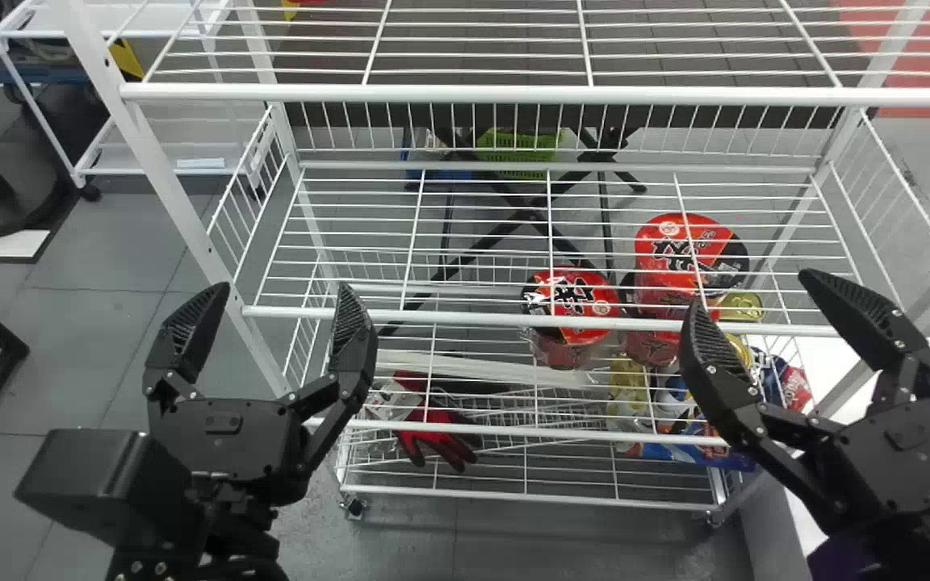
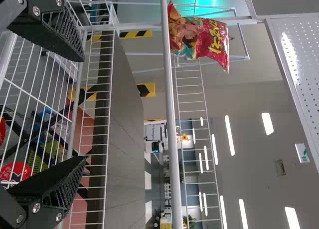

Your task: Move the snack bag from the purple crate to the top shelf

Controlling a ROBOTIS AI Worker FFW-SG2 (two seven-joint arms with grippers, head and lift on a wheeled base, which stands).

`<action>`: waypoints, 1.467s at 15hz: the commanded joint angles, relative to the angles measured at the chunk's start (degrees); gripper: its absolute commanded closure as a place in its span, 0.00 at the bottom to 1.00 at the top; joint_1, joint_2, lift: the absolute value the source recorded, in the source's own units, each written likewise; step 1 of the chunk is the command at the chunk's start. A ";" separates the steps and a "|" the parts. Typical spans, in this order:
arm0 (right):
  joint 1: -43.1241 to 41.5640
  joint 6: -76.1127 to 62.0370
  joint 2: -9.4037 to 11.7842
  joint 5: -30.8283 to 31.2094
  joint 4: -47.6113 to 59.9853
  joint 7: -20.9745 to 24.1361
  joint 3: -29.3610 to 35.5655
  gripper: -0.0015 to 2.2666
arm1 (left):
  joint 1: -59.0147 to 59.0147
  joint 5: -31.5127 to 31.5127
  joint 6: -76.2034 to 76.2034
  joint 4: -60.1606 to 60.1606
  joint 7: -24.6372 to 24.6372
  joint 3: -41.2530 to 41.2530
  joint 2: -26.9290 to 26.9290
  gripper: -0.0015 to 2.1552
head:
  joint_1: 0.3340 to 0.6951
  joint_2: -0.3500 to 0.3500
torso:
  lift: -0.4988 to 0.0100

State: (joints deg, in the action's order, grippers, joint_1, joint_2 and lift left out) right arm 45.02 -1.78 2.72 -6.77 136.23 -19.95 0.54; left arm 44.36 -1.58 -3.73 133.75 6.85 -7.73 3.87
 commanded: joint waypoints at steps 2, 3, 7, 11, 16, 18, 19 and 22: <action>-0.02 -0.02 0.00 0.00 0.00 0.00 0.16 0.05 | -0.15 0.09 0.00 -0.06 -0.17 0.00 0.00 0.04 | 1.00 0.57 | 0.29; -0.02 -0.02 0.00 0.00 0.00 0.00 0.16 0.05 | -0.15 0.09 0.00 0.02 -0.08 0.00 0.00 0.04 | 1.00 0.57 | 0.28; -0.02 -0.02 0.00 0.35 0.00 -0.18 0.07 0.05 | -0.15 0.09 0.18 0.11 -0.08 0.00 -0.09 0.04 | 1.00 0.57 | 0.25; -0.02 -0.02 0.00 0.35 0.09 -0.26 0.07 0.05 | -0.32 0.09 0.53 0.11 -0.08 -0.09 -0.09 0.04 | 1.00 0.57 | 0.22; 0.07 -0.02 0.00 0.35 0.00 -0.44 0.16 0.06 | -0.32 0.17 0.88 -0.15 -0.08 -0.09 -0.09 0.04 | 1.00 0.57 | 0.18; -0.02 -0.02 0.00 0.35 -0.09 -0.44 0.16 0.06 | -0.32 0.26 0.70 -0.15 -0.08 0.00 -0.09 0.04 | 1.00 0.57 | 0.16; -0.02 -0.02 0.00 0.35 -0.09 -0.44 0.16 0.06 | -0.32 0.26 0.70 -0.06 -0.17 -0.09 0.00 0.04 | 1.00 0.57 | 0.16; -0.02 -0.02 0.00 0.35 -0.09 -0.44 0.16 0.06 | -0.32 0.35 0.88 -0.24 -0.35 -0.09 0.00 0.04 | 1.00 0.57 | 0.13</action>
State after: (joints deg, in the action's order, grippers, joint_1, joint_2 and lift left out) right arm 44.87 -1.84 2.72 -6.42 136.19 -20.39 0.70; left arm 44.03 -1.25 -2.86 133.64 6.57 -7.78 3.83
